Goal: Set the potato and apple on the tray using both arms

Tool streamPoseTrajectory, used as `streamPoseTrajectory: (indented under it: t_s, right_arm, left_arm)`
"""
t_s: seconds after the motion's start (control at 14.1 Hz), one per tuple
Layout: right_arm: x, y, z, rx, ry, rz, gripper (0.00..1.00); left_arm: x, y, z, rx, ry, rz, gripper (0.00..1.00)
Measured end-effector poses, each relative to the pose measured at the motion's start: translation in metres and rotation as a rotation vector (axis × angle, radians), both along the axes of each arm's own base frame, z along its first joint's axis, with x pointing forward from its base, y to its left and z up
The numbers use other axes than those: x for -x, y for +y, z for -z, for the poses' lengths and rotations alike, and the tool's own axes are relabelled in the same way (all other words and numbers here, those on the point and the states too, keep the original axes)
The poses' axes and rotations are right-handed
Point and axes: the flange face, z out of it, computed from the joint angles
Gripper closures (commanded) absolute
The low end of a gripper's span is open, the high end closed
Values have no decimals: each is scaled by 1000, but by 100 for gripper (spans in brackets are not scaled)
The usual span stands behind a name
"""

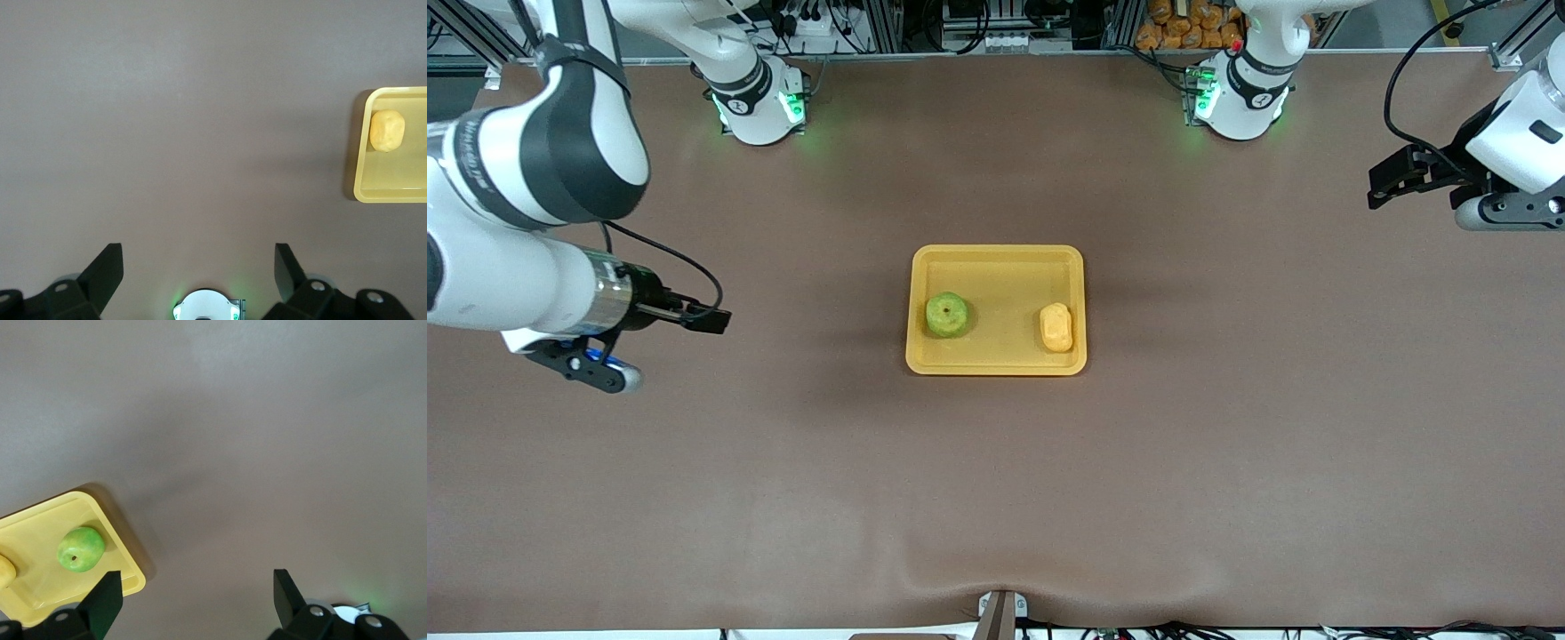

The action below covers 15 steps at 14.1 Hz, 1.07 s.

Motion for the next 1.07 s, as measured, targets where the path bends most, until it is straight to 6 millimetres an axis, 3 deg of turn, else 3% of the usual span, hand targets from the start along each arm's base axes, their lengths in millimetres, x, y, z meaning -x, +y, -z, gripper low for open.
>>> streamPoseTrajectory:
  t_s: [0.28, 0.71, 1.07]
  right_arm:
    - [3, -53, -25, 42, -43, -38, 0]
    - [9, -69, -46, 89, -82, -74, 0]
    - [26, -105, -68, 65, -123, -107, 0]
  left_arm:
    - [0, -2, 0, 0, -1, 3, 0]
    - [1, -5, -1, 0, -4, 10, 0]
    - [4, -6, -5, -1, -12, 10, 0]
